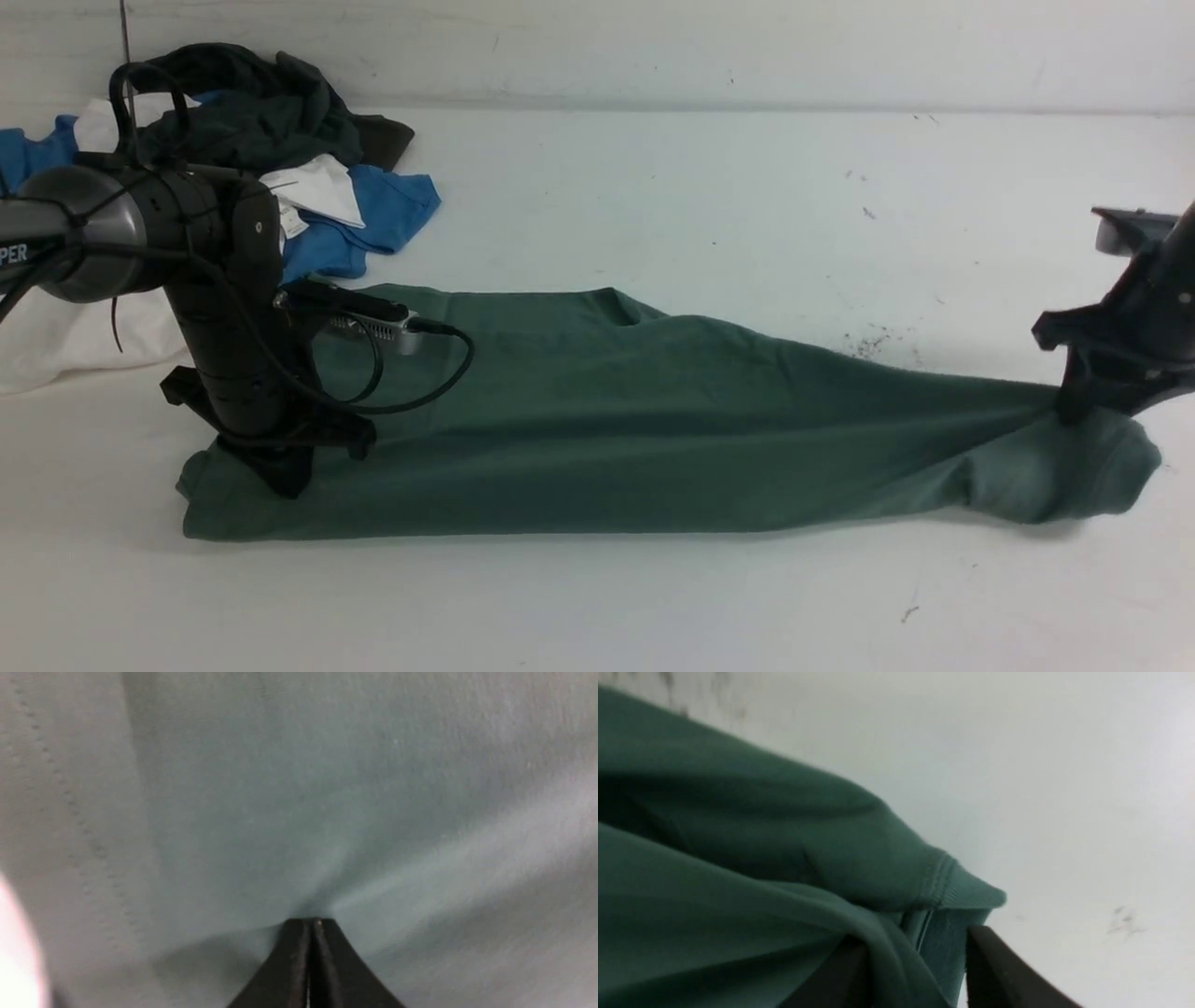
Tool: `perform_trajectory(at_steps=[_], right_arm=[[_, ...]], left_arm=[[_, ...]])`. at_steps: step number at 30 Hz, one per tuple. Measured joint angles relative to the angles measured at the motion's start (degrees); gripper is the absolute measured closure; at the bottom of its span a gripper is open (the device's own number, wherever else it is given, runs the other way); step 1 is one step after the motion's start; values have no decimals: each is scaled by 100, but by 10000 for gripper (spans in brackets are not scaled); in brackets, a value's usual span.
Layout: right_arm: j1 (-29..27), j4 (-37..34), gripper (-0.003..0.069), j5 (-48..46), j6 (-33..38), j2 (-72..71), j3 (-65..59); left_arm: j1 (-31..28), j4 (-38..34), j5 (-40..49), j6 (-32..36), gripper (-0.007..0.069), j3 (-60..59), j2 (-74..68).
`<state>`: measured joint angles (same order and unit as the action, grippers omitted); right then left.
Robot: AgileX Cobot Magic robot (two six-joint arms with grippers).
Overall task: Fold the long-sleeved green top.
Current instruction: Use both arms to drag the lower edge of the fabric forward and fold it over the upper edge
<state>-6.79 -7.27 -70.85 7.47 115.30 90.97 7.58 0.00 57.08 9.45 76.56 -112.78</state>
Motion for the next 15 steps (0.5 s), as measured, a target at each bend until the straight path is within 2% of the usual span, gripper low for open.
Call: perform_trajectory(at_steps=[4,10,15], right_arm=[[71,152,276,83,-652,-490,276],[20,425,252,37,-648,-1210,-217],[-161,607,250,25,-827,-1249,-941]], left_arm=[[0,90,0,0,629,0,319],[0,79,40,0,629,0,660],[0,-492,34,60,629,0,696]])
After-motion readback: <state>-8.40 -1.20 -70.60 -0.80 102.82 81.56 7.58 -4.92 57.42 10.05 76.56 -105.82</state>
